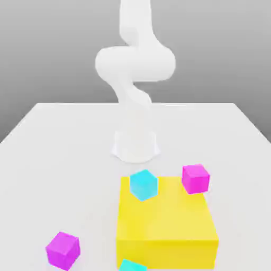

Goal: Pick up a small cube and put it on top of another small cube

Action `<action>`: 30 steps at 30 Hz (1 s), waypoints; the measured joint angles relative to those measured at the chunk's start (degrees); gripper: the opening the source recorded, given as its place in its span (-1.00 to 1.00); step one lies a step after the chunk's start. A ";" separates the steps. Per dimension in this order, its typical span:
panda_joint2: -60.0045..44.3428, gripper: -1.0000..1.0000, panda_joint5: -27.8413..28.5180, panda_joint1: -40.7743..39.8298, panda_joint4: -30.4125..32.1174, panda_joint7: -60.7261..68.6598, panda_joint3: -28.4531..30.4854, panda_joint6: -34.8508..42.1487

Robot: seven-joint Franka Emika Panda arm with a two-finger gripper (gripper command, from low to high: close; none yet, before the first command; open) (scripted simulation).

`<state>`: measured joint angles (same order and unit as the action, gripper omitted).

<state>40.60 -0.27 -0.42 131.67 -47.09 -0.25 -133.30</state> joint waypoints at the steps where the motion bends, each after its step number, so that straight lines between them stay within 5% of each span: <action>1: -2.26 0.00 -0.10 -0.17 -0.05 -0.55 -0.11 -0.65; 30: -62.67 0.00 0.91 -1.42 -1.74 -17.36 -0.54 -19.16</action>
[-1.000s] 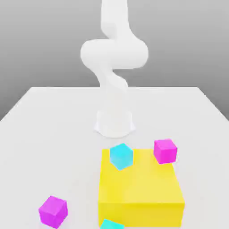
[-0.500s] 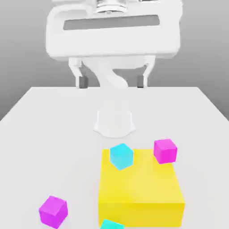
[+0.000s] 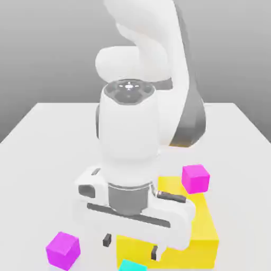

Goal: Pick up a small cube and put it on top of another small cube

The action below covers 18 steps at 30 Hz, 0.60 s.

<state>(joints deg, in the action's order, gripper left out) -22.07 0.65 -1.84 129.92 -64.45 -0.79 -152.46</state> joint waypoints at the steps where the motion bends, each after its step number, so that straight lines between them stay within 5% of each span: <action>1: -2.08 0.00 0.03 0.04 -0.36 -0.12 0.06 -1.48; 3: -6.21 0.00 0.15 0.08 -1.16 -0.26 0.12 -4.64; 4: -7.44 -1.00 0.18 0.11 -1.41 -0.30 0.16 -5.59; 11: -7.33 -1.00 0.20 0.09 -1.38 -0.34 0.13 -5.54; 18: 3.44 -1.00 0.07 -0.91 1.22 4.11 -1.02 2.99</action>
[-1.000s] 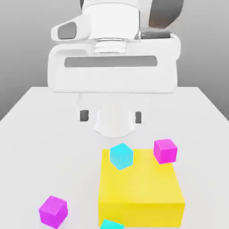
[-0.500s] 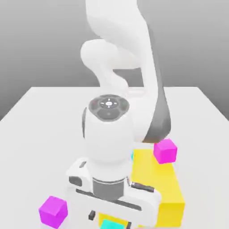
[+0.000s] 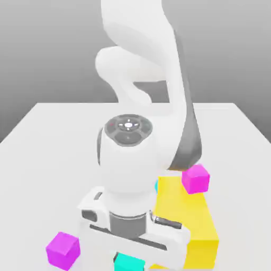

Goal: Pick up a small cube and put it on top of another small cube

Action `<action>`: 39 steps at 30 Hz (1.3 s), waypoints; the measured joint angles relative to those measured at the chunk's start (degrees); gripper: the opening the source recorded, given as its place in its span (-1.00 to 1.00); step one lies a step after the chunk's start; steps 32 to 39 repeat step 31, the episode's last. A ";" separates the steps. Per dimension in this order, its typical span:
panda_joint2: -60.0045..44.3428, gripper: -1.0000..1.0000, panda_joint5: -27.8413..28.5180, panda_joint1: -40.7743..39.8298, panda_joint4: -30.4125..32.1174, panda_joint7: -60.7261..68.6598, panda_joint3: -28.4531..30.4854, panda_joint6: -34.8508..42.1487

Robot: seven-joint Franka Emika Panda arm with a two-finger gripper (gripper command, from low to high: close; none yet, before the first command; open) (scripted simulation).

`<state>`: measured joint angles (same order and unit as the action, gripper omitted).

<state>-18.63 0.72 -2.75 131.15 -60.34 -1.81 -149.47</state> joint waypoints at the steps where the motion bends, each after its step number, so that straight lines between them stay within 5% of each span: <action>1: 1.91 -1.00 -0.19 0.16 0.94 1.74 -0.68 0.84; 21: 43.63 -1.00 -9.39 14.39 26.88 31.96 -10.22 16.67; 27: 38.54 -1.00 -9.54 14.92 32.04 30.92 -13.29 5.92; 28: 37.23 1.00 -9.45 14.79 32.51 30.81 -13.54 4.13; 39: 37.23 1.00 -9.45 14.79 32.51 30.81 -13.54 4.14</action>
